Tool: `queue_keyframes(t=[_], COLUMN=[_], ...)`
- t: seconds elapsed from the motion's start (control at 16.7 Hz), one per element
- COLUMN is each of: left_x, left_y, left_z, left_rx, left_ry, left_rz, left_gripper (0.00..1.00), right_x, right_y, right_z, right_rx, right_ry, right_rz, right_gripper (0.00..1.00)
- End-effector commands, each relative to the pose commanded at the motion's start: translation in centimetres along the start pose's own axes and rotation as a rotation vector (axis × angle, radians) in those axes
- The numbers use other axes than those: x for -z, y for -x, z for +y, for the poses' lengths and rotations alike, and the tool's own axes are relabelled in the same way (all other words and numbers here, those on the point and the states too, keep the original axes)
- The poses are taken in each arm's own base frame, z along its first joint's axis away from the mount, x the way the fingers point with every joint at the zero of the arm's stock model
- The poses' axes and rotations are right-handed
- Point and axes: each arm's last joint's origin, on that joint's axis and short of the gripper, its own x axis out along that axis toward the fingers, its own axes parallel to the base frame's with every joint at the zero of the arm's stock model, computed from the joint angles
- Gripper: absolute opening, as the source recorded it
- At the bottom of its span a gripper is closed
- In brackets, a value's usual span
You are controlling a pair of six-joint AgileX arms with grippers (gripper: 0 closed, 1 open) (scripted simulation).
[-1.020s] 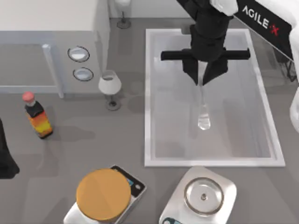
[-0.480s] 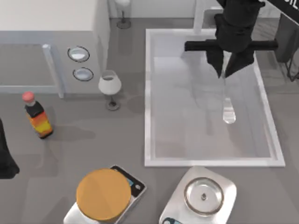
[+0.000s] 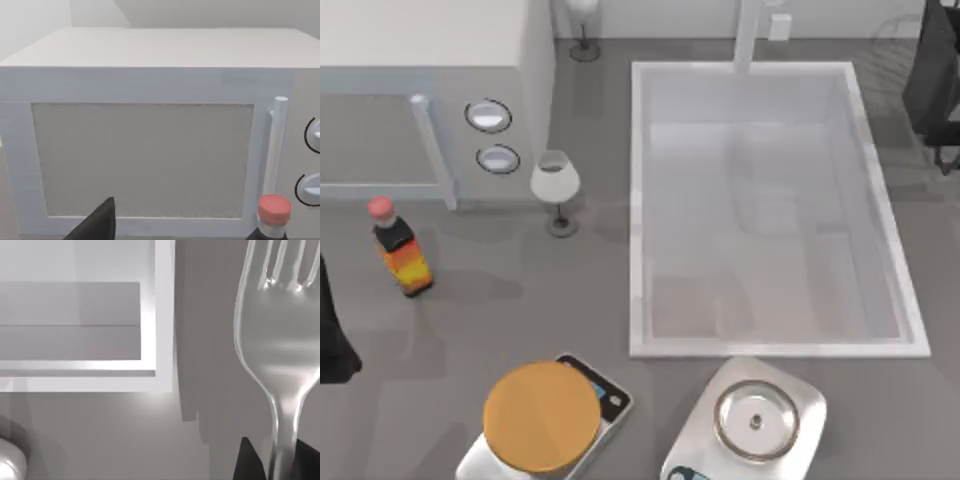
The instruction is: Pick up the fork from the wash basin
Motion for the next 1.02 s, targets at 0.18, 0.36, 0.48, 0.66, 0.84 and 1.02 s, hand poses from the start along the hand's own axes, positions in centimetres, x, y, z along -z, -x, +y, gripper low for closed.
queue_keyframes(t=[0.18,0.36,0.48,0.66,0.84,1.02], left_x=[0.0,0.0,0.0,0.0,0.0,0.0], left_y=[0.0,0.0,0.0,0.0,0.0,0.0], left_z=[0.0,0.0,0.0,0.0,0.0,0.0], left_rx=[0.000,0.000,0.000,0.000,0.000,0.000], left_ry=[0.000,0.000,0.000,0.000,0.000,0.000], left_rz=[0.000,0.000,0.000,0.000,0.000,0.000], left_gripper=[1.00,1.00,1.00,1.00,1.00,1.00], right_x=[4.6,7.4,7.9,7.9,7.8,7.5], right_y=[0.4,0.4,0.4,0.4,-0.1,-2.7], right_z=[-3.4,-5.2,-5.5,-5.5,-5.3,-5.4], right_rx=[-0.005,-0.008,-0.008,-0.008,-0.008,-0.008], right_ry=[-0.002,-0.003,-0.003,-0.003,-0.001,-0.001], right_rz=[0.003,-0.003,-0.004,-0.004,0.001,0.006], right_gripper=[0.00,0.00,0.00,0.00,0.00,0.00])
